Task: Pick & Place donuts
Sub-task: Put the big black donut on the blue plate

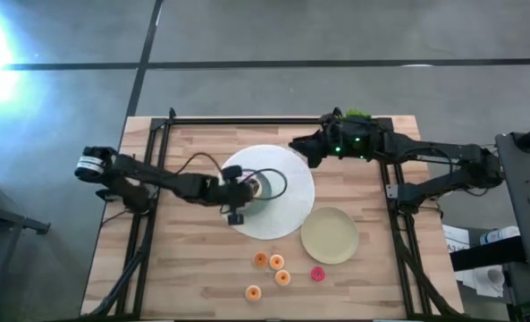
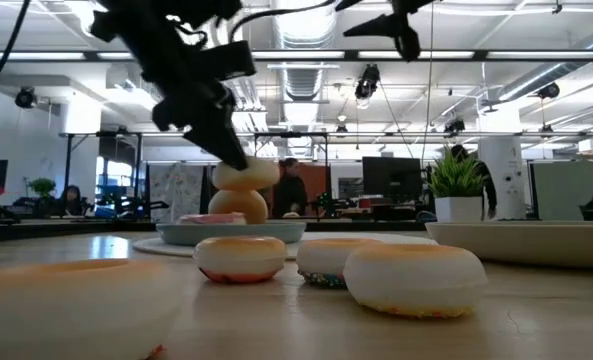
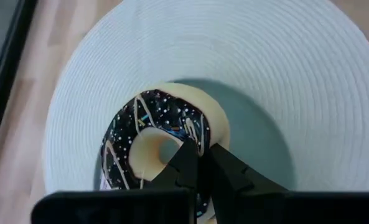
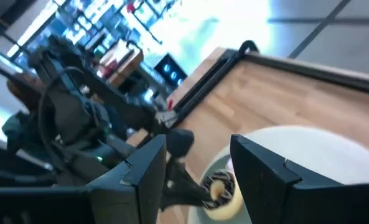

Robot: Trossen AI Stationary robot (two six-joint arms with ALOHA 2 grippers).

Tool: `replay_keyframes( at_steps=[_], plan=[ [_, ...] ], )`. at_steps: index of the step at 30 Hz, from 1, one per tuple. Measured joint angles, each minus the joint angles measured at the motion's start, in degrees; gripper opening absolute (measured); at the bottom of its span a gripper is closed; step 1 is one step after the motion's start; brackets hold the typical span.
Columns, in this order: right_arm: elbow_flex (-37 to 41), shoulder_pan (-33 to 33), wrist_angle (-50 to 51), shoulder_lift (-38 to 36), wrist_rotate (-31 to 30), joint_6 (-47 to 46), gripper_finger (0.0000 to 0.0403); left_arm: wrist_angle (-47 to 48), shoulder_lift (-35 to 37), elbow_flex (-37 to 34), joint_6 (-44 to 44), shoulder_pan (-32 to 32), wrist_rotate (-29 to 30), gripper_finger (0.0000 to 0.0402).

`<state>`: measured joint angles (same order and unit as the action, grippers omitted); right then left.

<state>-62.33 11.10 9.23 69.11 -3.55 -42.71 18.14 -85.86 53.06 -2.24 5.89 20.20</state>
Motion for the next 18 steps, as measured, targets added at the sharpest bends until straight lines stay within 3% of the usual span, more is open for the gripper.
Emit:
replay_keyframes(
  at_steps=[6, 12, 18],
  plan=[
    [0.1, 0.0, 4.8, -4.0, -3.2, 0.0, 0.0171, 4.5, -5.8, 7.0, -10.4, 0.0, -2.5, 0.0000],
    [0.9, 0.0, 7.1, -4.2, -4.1, -0.1, 0.0171, 11.6, -12.2, 12.4, -15.6, 0.2, 3.7, 0.0000],
    [1.6, 0.0, 7.1, -3.0, -4.1, -0.1, 0.0171, 15.5, -18.4, 15.6, -16.6, 0.2, 4.8, 0.0000]
  ],
)
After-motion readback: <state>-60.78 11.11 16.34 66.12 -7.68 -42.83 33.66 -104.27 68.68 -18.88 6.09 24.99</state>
